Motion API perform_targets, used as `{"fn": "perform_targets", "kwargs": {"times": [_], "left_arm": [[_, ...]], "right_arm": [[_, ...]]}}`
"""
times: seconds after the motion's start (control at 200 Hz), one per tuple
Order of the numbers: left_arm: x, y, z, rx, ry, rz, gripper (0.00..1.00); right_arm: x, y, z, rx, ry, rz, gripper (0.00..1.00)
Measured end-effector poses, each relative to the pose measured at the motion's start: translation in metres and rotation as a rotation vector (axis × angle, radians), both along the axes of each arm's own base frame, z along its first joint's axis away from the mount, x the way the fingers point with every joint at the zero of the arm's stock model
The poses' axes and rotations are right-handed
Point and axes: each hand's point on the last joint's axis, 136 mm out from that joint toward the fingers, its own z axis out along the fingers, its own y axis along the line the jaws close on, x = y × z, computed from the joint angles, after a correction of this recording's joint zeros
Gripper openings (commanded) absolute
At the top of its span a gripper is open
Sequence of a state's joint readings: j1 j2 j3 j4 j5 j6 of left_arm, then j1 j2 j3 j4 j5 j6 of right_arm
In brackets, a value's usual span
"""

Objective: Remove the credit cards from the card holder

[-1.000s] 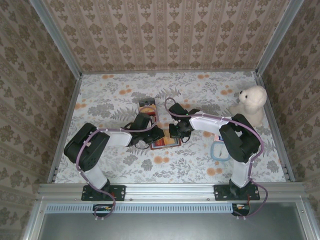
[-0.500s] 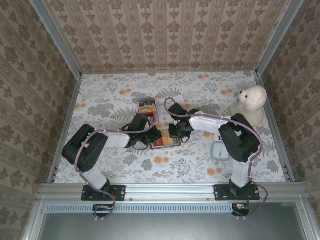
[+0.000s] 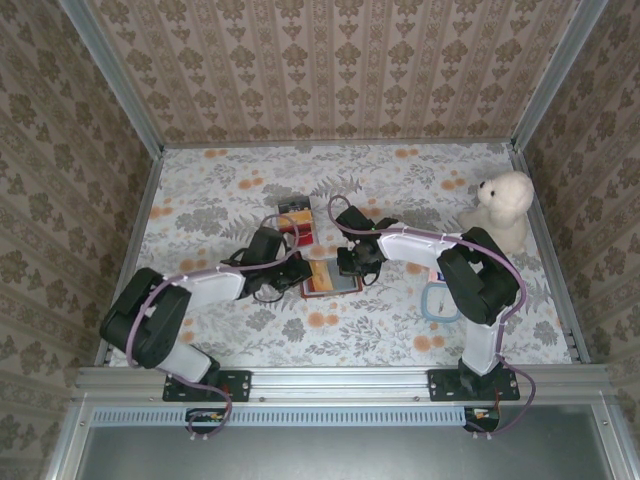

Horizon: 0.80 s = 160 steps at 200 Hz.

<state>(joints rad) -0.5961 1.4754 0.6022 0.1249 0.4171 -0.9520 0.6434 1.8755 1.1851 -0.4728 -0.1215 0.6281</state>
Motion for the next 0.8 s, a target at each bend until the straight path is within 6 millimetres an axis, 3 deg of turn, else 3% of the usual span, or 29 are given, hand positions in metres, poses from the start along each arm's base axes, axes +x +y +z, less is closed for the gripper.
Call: {"fn": "perform_targets", "kwargs": {"times": [0.125, 0.19, 0.26, 0.385, 0.49, 0.56, 0.715, 0.8], "left_arm": [[-0.003, 0.016, 0.018, 0.028, -0.033, 0.003, 0.00], [-0.004, 0.024, 0.035, 0.018, -0.069, 0.011, 0.00], [-0.003, 0.031, 0.058, -0.005, -0.126, 0.022, 0.00], [0.001, 0.038, 0.098, -0.072, -0.219, 0.040, 0.00], [0.003, 0.039, 0.119, -0.142, -0.258, 0.040, 0.00], [0.006, 0.037, 0.128, -0.188, -0.263, 0.039, 0.00], [0.011, 0.031, 0.152, -0.306, -0.283, 0.028, 0.00], [0.012, 0.027, 0.165, -0.366, -0.296, 0.015, 0.00]], "right_arm": [[0.001, 0.000, 0.007, 0.030, 0.001, 0.006, 0.25], [0.003, 0.004, 0.021, 0.081, -0.007, 0.016, 0.31], [0.007, 0.011, 0.048, 0.159, -0.050, 0.026, 0.39], [0.012, 0.029, 0.114, 0.355, -0.161, 0.060, 0.53], [0.014, 0.046, 0.156, 0.532, -0.210, 0.095, 0.58], [0.015, 0.054, 0.167, 0.634, -0.206, 0.106, 0.59], [0.011, 0.064, 0.169, 0.774, -0.137, 0.110, 0.58], [0.011, 0.070, 0.177, 0.833, -0.121, 0.121, 0.49]]}}
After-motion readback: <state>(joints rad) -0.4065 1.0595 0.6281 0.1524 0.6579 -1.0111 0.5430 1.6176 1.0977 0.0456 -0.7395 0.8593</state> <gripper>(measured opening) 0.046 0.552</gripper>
